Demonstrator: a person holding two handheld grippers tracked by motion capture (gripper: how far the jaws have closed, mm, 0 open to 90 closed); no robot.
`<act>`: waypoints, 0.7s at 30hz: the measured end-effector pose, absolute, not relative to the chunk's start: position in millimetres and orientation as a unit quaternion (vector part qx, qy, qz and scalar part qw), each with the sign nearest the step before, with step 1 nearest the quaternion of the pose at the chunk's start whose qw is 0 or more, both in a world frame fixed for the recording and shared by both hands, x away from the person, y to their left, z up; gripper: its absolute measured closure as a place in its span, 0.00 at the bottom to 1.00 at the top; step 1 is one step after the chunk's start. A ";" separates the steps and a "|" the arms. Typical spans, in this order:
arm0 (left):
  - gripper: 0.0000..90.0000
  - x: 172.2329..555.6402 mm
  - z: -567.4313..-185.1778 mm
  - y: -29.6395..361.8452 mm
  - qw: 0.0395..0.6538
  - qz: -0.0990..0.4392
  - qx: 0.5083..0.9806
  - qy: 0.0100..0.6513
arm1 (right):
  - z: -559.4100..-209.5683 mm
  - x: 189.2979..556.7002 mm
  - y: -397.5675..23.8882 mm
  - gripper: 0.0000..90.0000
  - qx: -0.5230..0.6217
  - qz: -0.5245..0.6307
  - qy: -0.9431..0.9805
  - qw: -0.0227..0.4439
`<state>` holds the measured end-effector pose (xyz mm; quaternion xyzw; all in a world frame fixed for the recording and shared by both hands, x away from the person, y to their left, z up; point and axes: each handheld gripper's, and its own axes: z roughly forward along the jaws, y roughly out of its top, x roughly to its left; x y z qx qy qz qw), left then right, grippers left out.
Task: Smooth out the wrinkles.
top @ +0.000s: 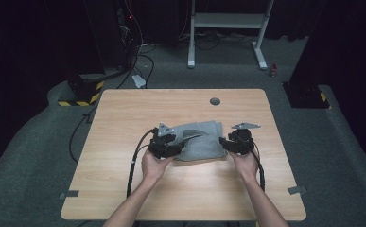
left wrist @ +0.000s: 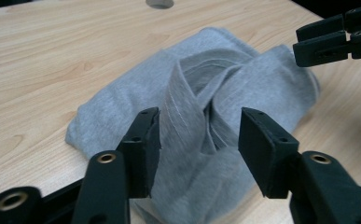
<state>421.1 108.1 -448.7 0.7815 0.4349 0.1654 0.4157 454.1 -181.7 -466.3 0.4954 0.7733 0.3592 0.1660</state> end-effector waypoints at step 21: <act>0.96 417.2 -458.5 117.7 0.435 0.084 0.793 0.417 | -462.9 404.4 -184.9 0.94 0.406 0.376 0.810 0.196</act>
